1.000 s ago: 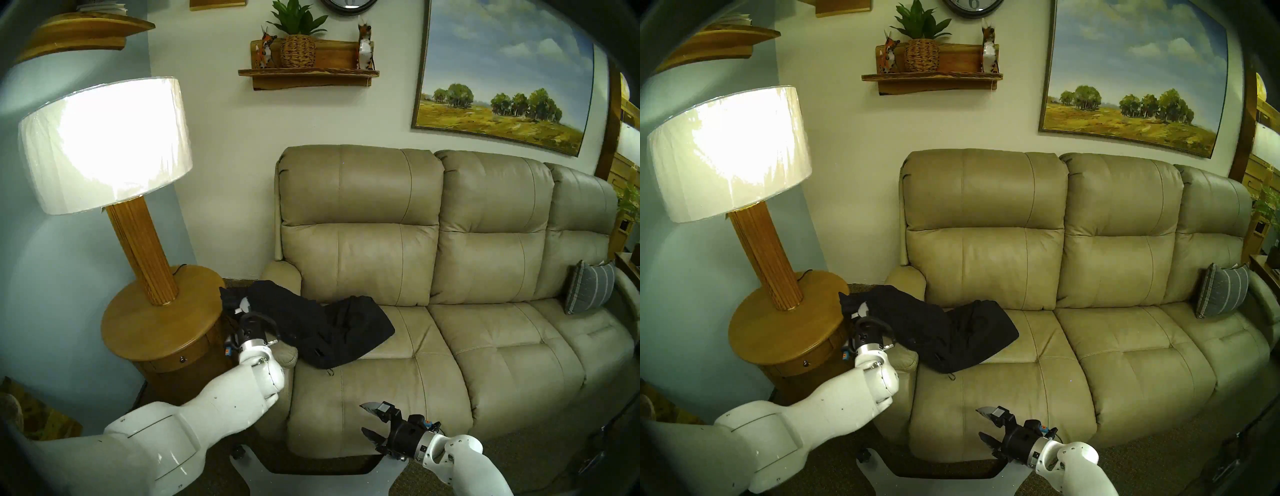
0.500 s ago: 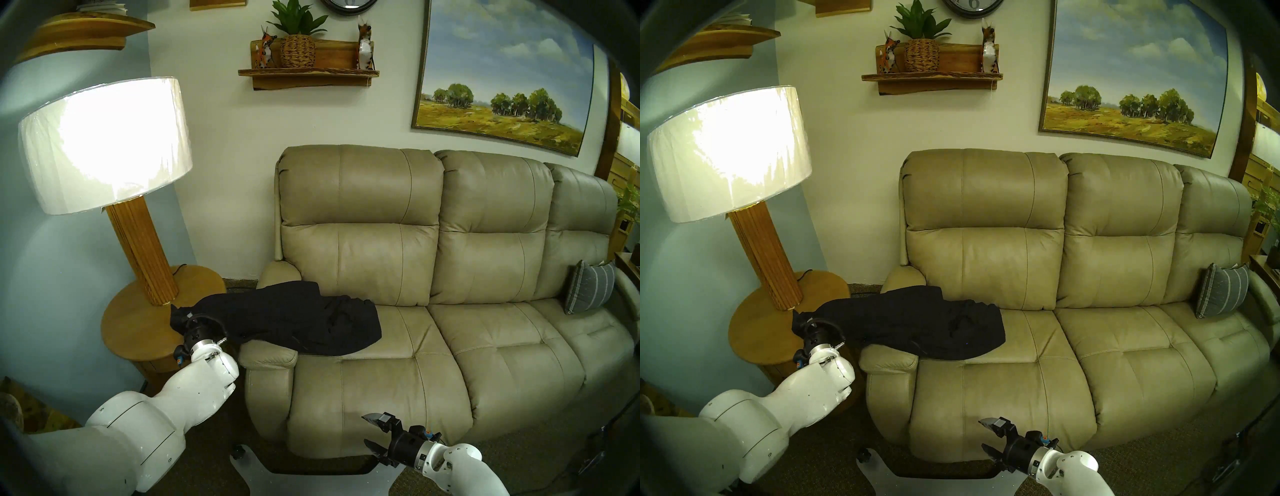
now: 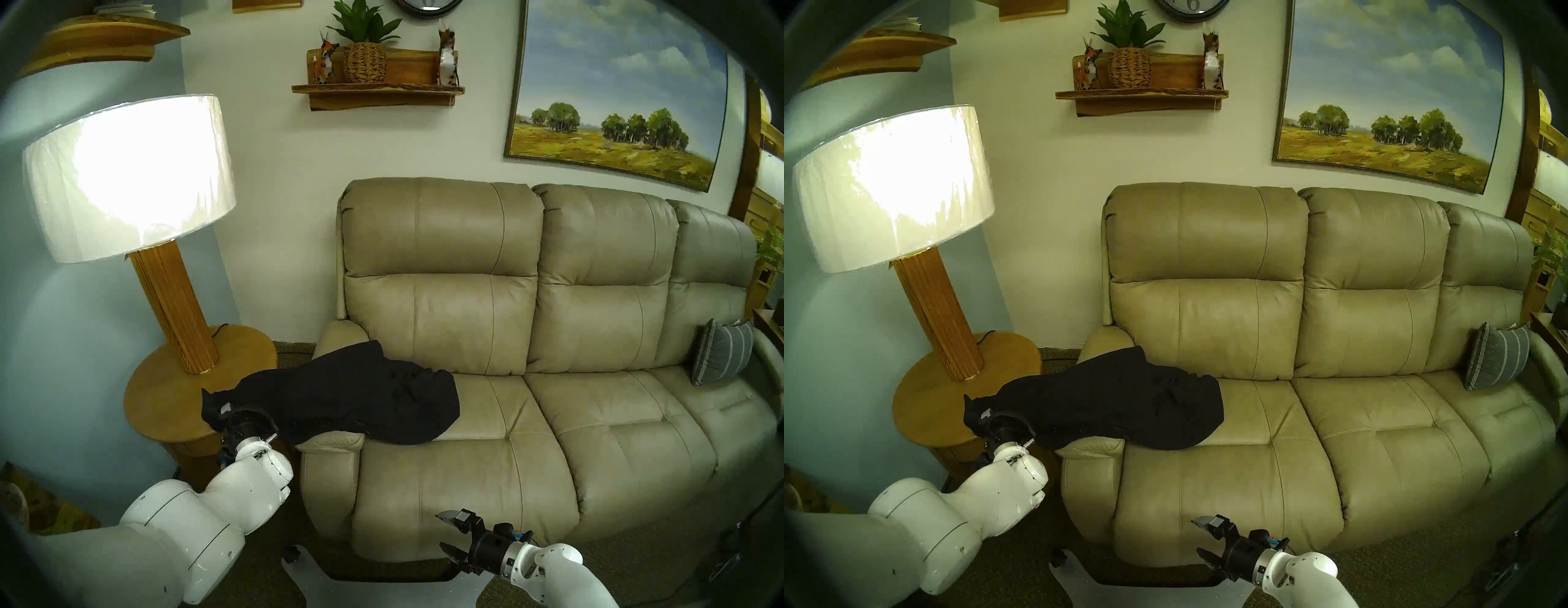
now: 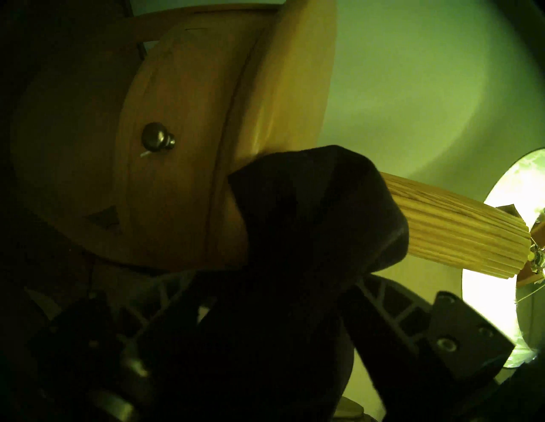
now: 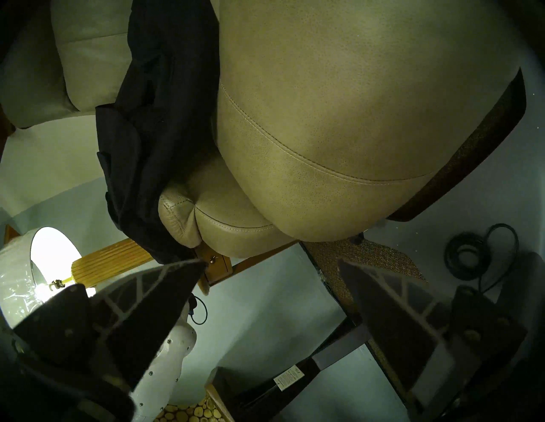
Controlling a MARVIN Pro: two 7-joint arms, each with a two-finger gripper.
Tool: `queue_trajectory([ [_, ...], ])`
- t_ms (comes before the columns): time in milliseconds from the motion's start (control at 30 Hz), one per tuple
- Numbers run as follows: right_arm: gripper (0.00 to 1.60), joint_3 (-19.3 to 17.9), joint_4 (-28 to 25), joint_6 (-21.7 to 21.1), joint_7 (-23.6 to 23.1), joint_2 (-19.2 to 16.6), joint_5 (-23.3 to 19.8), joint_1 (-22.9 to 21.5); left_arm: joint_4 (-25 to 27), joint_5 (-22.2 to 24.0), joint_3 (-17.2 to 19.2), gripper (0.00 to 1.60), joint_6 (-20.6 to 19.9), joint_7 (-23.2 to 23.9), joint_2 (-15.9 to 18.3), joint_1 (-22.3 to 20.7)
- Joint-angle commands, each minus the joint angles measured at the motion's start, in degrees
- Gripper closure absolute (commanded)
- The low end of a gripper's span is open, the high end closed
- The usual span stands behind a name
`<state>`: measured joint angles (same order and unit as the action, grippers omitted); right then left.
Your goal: Drape jacket on sofa arm
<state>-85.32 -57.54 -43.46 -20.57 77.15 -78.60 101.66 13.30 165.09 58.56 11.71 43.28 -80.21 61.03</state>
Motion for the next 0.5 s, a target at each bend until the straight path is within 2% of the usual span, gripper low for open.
queue_trajectory([
  [0, 0.00, 0.2, 1.4, 0.0, -2.0, 0.2, 0.0, -2.2, -2.3, -0.1, 0.0, 0.00, -2.8, 1.1, -2.3, -0.7],
  [467, 0.00, 0.5, 1.8, -0.1, -3.3, 0.2, 0.6, -2.5, -4.8, -0.1, 0.0, 0.00, -4.2, 1.2, -3.0, -1.8],
])
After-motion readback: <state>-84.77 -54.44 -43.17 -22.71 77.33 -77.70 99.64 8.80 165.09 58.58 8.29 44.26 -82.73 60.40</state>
